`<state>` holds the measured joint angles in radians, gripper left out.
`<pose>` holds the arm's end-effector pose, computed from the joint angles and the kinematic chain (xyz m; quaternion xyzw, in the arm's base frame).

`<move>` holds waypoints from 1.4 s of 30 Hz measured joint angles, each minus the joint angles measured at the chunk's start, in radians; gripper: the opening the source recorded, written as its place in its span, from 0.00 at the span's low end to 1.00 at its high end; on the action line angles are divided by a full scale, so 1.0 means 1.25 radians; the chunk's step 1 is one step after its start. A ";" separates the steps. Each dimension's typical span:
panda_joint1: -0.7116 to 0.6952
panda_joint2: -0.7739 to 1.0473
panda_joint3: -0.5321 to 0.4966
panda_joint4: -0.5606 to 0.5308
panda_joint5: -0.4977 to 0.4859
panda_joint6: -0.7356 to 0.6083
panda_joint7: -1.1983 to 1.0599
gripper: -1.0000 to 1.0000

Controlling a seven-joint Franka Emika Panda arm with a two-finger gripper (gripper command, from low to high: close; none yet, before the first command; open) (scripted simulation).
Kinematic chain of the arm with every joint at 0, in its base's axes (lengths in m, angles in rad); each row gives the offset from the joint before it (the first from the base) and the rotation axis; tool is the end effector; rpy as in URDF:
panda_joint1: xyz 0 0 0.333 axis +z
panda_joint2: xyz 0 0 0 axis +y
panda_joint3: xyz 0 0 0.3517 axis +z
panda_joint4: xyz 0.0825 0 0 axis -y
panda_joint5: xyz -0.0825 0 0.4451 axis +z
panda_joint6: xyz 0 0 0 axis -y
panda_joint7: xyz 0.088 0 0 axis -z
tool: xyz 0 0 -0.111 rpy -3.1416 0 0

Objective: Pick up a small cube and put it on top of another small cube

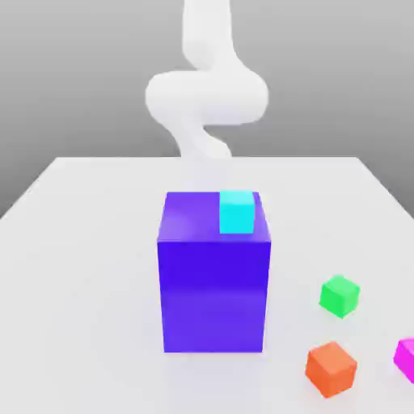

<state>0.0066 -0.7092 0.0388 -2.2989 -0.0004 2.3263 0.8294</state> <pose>0.4194 0.0245 0.7043 -0.8623 0.3562 -0.3317 0.1400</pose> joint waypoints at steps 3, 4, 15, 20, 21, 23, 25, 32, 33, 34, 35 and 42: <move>0.007 0.090 0.041 0.001 -0.003 0.027 0.032 0.50; 0.009 0.119 0.055 0.001 -0.005 0.035 0.042 0.50; 0.045 0.437 0.202 0.005 -0.075 0.127 0.195 0.50; 0.108 0.586 0.238 0.008 -0.134 0.167 0.284 0.50; 0.119 0.616 0.240 0.008 -0.146 0.175 0.301 0.50; 0.141 0.676 0.243 0.009 -0.167 0.190 0.335 0.50; 0.165 0.735 0.247 0.010 -0.186 0.206 0.367 0.50; 0.261 0.939 0.218 0.029 -0.257 0.292 0.462 0.50; 0.274 0.968 0.202 0.036 -0.272 0.313 0.474 0.50; 0.286 0.993 0.187 0.042 -0.285 0.331 0.484 0.00; 0.286 0.993 0.187 0.042 -0.285 0.331 0.484 0.00; 0.281 0.978 0.196 0.038 -0.275 0.321 0.477 0.00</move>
<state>0.3574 0.5138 0.2833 -2.2512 -0.3447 2.7278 1.4261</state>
